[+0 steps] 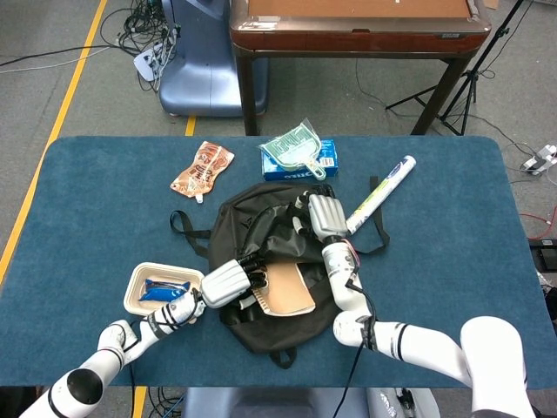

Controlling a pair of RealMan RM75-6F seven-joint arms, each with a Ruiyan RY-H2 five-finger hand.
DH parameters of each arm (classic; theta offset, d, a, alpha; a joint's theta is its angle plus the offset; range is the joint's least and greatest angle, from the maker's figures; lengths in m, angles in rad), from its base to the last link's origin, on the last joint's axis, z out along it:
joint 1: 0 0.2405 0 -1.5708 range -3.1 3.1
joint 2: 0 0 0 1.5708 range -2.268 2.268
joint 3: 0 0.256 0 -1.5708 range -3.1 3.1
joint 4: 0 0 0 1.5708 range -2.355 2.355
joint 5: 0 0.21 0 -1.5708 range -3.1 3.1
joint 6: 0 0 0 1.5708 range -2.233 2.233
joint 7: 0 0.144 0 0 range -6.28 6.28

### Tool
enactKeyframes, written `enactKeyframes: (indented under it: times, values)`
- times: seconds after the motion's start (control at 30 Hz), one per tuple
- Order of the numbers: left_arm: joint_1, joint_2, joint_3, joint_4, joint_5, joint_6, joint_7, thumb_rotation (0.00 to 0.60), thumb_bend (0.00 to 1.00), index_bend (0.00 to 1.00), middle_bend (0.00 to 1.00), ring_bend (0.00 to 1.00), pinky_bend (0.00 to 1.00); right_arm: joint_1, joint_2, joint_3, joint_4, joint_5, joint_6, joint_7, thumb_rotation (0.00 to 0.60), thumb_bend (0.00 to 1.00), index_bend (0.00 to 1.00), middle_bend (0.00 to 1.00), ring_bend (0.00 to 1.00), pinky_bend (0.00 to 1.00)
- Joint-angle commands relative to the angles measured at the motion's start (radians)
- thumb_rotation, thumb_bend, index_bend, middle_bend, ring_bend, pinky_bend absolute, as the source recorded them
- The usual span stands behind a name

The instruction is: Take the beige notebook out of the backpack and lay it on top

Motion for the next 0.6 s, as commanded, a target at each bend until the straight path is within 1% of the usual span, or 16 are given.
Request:
enactKeyframes:
  times: [0.03,0.13,0.3,0.33,0.43,0.6]
  values:
    - [0.006,0.017,-0.01,-0.045,-0.004,0.036,-0.015,0.6,0.45,0.64,0.63,0.39,0.16,-0.004,0.003,-0.001,-0.003,-0.004,-0.002,0.007,0.6,0.62,0.65,0.37,0.1,0.04]
    - [0.011,0.048,-0.021,-0.114,-0.009,0.07,-0.045,0.6,0.45,0.65,0.66,0.41,0.17,-0.012,0.009,-0.005,-0.011,-0.011,-0.005,0.016,0.6,0.62,0.65,0.37,0.1,0.04]
    - [0.025,0.146,-0.042,-0.307,-0.018,0.127,-0.072,0.6,0.45,0.66,0.69,0.45,0.18,-0.024,0.019,-0.013,-0.032,-0.029,-0.011,0.033,0.6,0.62,0.65,0.37,0.1,0.04]
    - [0.029,0.168,-0.045,-0.35,-0.019,0.136,-0.068,0.6,0.45,0.66,0.7,0.45,0.19,-0.026,0.021,-0.015,-0.037,-0.033,-0.012,0.036,0.6,0.62,0.65,0.37,0.1,0.04]
    - [0.045,0.258,-0.054,-0.526,-0.021,0.163,-0.051,0.6,0.45,0.66,0.7,0.45,0.19,-0.035,0.028,-0.02,-0.051,-0.047,-0.012,0.049,0.6,0.62,0.65,0.37,0.1,0.04]
    - [0.072,0.387,-0.071,-0.767,-0.033,0.184,-0.014,0.6,0.45,0.67,0.72,0.47,0.19,-0.05,0.044,-0.033,-0.072,-0.072,-0.016,0.066,0.6,0.62,0.65,0.36,0.1,0.04]
